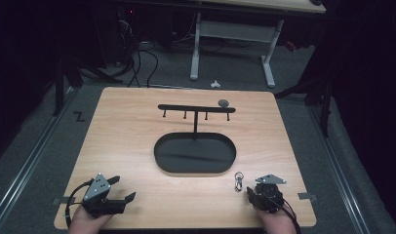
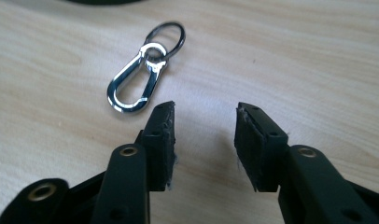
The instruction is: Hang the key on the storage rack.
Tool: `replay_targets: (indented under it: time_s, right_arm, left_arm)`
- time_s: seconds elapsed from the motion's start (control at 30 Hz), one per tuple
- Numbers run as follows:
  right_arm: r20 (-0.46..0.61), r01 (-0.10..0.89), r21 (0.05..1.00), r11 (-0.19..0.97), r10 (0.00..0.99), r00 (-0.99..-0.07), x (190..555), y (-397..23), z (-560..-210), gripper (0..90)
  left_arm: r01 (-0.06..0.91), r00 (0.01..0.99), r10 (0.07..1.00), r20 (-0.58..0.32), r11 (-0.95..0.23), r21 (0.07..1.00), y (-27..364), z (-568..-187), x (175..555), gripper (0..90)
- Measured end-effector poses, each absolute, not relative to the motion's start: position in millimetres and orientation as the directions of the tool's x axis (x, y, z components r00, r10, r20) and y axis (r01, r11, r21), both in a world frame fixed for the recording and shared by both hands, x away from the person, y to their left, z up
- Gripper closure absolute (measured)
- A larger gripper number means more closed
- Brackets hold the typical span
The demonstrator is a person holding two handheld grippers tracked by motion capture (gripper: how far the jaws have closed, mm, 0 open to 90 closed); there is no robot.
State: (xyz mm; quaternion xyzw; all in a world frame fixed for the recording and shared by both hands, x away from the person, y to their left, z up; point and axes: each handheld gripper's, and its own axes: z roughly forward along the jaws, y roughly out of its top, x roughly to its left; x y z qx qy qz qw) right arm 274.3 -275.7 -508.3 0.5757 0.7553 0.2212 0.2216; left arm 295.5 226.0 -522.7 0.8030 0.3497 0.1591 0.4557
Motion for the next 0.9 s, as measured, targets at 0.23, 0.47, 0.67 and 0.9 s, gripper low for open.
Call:
replay_targets:
  time_s: [0.23,0.47,0.67,0.9]
  right_arm:
    - [-0.077,0.808,0.528,0.262,0.962,-0.261,276,-276,-505,56.1]
    - [-0.068,0.831,0.471,0.298,0.951,-0.302,280,-275,-497,57.8]
    - [-0.029,0.869,0.397,0.296,0.950,-0.310,286,-273,-490,57.7]
    - [-0.047,0.901,0.259,0.348,0.936,-0.348,297,-265,-487,55.3]
  left_arm:
    - [0.420,0.705,0.706,-0.071,-0.334,0.844,227,-523,296,15.8]
    - [0.418,0.708,0.703,-0.070,-0.337,0.844,226,-523,296,15.8]
    - [0.416,0.713,0.698,-0.068,-0.342,0.843,224,-523,295,15.8]
    - [0.416,0.710,0.700,-0.073,-0.333,0.846,226,-522,295,15.8]
